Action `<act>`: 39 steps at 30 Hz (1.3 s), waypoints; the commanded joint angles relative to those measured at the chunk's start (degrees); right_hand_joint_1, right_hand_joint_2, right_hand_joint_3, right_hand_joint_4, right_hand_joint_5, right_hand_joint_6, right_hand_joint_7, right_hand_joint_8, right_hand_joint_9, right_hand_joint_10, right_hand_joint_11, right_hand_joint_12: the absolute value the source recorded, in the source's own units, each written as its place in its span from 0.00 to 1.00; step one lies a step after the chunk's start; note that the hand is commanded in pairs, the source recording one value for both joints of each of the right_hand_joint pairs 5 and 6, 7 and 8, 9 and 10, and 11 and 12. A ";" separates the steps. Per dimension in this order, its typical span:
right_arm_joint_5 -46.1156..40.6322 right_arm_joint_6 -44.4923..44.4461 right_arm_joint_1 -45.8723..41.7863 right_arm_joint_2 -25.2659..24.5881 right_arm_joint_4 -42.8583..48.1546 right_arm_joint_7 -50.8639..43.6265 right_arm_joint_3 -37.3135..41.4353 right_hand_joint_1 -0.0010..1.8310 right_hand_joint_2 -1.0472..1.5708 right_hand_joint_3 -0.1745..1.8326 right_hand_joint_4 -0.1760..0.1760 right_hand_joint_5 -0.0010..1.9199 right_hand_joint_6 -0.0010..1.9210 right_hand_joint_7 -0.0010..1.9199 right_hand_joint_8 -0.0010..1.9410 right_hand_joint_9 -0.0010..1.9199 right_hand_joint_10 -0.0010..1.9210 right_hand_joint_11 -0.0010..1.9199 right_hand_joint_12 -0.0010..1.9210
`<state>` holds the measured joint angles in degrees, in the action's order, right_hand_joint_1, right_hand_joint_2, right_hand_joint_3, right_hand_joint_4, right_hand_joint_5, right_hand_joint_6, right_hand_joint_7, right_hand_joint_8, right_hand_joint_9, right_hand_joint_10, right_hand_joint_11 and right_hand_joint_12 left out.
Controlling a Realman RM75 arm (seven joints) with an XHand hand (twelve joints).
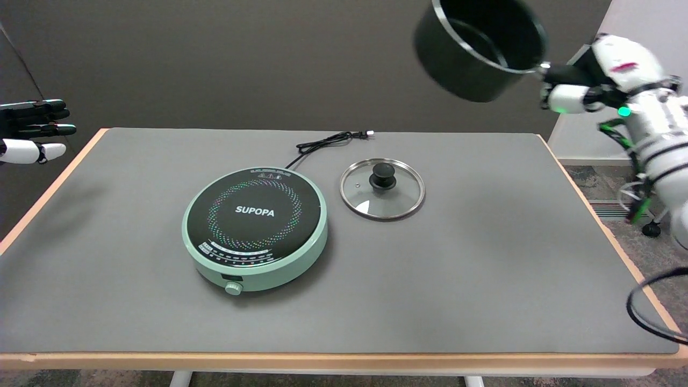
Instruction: Place the pot onto the table.
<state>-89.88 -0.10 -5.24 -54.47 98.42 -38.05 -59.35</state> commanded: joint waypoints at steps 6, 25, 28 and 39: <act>0.28 0.21 -16.20 -10.76 0.47 0.00 25.83 0.45 0.88 0.68 0.25 0.92 0.92 0.92 0.91 0.92 0.92 0.92 0.92; 4.01 1.72 -17.02 -1.32 1.04 -0.56 4.83 0.46 0.88 0.66 0.24 0.92 0.92 0.92 0.91 0.92 0.92 0.92 0.92; 4.51 1.72 -18.72 -2.36 3.01 -0.56 2.40 0.46 0.89 0.66 0.24 0.92 0.92 0.92 0.91 0.92 0.92 0.92 0.92; 4.58 1.29 -25.98 -7.62 7.05 -0.84 1.44 0.46 0.90 0.63 0.24 0.92 0.92 0.92 0.91 0.92 0.92 0.92 0.92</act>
<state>-86.95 1.39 -24.18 -58.56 101.34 -38.45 -51.93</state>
